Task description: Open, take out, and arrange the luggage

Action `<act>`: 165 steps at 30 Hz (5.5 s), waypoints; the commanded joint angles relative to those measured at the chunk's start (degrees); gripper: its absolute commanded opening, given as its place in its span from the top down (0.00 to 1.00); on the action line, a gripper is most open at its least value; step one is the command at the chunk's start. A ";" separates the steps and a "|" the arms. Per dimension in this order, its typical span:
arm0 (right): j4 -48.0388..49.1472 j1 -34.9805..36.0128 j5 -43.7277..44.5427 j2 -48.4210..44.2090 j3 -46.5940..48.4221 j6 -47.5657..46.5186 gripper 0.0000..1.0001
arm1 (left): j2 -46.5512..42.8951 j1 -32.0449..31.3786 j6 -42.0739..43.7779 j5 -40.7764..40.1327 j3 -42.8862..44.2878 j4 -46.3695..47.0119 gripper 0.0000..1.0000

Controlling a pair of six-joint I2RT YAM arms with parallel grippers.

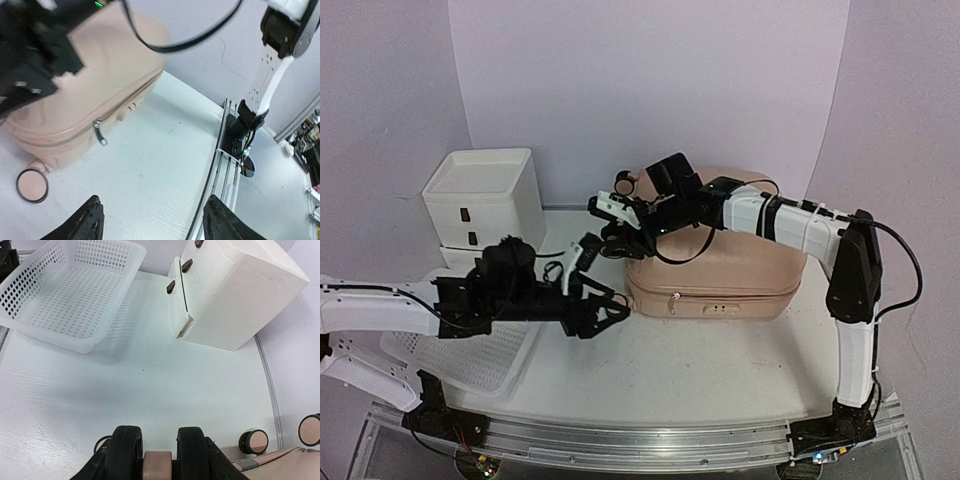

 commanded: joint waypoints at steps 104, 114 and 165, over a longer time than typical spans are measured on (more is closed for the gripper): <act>-46.10 -10.11 -16.64 -14.18 -3.82 -7.47 1.00 | 36.82 -0.73 -1.99 -32.34 2.53 34.90 1.00; -45.05 -10.85 -14.33 -12.40 -2.42 4.25 1.00 | 37.19 -0.28 4.10 -19.87 1.49 39.38 1.00; -45.91 -12.58 -25.49 -19.14 -12.29 0.84 1.00 | 57.05 4.76 -3.72 3.24 12.40 49.94 0.99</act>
